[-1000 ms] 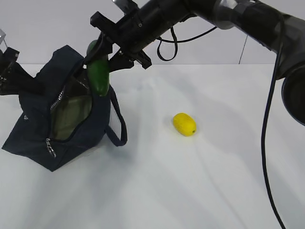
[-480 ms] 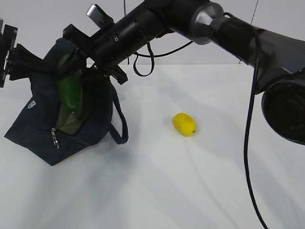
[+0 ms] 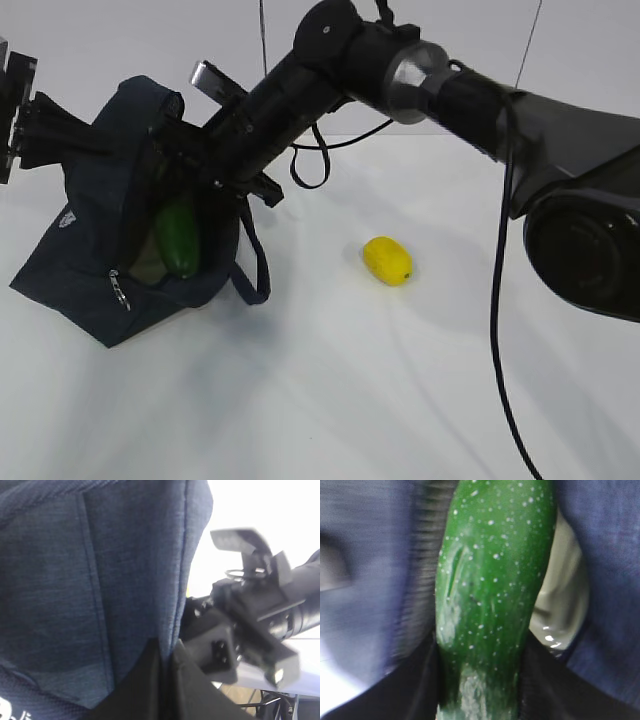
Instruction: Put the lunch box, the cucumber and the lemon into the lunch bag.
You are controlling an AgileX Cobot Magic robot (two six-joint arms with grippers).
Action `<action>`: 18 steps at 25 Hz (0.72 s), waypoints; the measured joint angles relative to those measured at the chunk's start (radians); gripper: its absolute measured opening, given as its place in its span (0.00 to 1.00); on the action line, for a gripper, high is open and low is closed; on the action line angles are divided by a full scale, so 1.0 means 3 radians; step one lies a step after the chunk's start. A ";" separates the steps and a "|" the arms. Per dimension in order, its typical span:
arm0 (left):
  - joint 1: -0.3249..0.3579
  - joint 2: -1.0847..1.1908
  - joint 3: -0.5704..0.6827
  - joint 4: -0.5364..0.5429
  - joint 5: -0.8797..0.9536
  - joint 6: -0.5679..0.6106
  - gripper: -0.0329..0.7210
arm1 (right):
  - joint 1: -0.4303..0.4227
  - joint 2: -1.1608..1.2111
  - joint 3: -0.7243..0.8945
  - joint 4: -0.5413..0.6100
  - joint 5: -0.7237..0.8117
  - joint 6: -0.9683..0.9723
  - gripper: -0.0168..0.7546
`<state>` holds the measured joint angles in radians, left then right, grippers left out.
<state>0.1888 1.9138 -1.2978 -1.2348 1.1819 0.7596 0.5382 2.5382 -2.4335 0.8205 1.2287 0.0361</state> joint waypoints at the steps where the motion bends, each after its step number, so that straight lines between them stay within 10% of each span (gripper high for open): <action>1: 0.0000 0.0000 0.0000 0.0000 0.0000 0.0000 0.04 | 0.0000 0.0042 0.0000 0.0029 0.0000 0.0005 0.41; 10: 0.0000 0.0000 0.0000 0.0076 0.0006 0.0007 0.04 | 0.0000 0.0120 -0.0030 0.0201 -0.0231 0.0005 0.44; 18: 0.0000 0.0000 0.0000 0.0084 0.0006 0.0007 0.04 | -0.0007 0.0120 -0.0030 0.0217 -0.0455 0.0004 0.71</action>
<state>0.1888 1.9138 -1.2978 -1.2097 1.1836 0.7619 0.5361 2.5742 -2.4424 0.8855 1.0923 0.0372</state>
